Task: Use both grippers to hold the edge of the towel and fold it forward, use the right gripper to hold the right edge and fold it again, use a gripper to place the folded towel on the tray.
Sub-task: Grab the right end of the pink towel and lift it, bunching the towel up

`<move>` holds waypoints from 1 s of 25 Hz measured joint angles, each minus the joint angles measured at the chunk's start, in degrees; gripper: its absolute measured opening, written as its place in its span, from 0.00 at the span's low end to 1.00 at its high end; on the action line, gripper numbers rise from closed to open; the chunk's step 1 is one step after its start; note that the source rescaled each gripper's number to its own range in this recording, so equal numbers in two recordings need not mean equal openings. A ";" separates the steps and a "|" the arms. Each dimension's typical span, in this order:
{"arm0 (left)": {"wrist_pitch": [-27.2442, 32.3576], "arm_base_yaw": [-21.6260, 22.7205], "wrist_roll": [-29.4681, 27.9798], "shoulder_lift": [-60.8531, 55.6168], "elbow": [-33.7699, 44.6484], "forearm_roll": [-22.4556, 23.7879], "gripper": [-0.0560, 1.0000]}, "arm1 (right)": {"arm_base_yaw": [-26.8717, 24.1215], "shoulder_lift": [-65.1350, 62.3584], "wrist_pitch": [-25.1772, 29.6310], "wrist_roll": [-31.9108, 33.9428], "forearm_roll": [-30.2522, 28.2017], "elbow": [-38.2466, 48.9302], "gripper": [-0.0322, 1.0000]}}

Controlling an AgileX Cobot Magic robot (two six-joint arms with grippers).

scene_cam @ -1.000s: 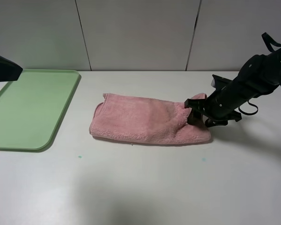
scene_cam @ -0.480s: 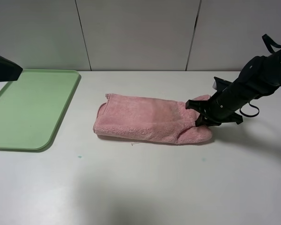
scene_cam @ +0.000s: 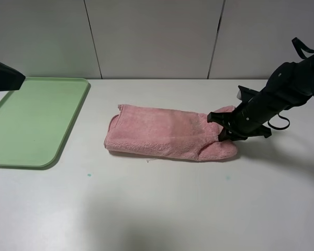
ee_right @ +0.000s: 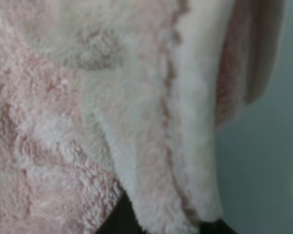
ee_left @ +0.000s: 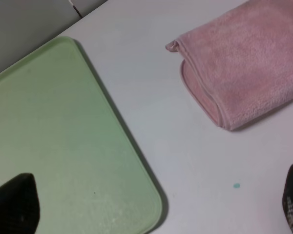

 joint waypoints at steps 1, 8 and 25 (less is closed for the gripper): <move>0.00 0.00 0.00 0.00 0.00 0.00 1.00 | -0.01 -0.28 0.86 -0.01 -0.69 0.06 0.10; 0.00 0.00 -0.04 0.00 0.00 0.00 1.00 | 0.10 -3.77 4.63 0.90 -5.33 0.54 0.10; 0.00 0.00 -0.04 0.00 0.00 0.00 1.00 | -5.82 -10.41 12.18 2.60 -13.25 0.54 0.10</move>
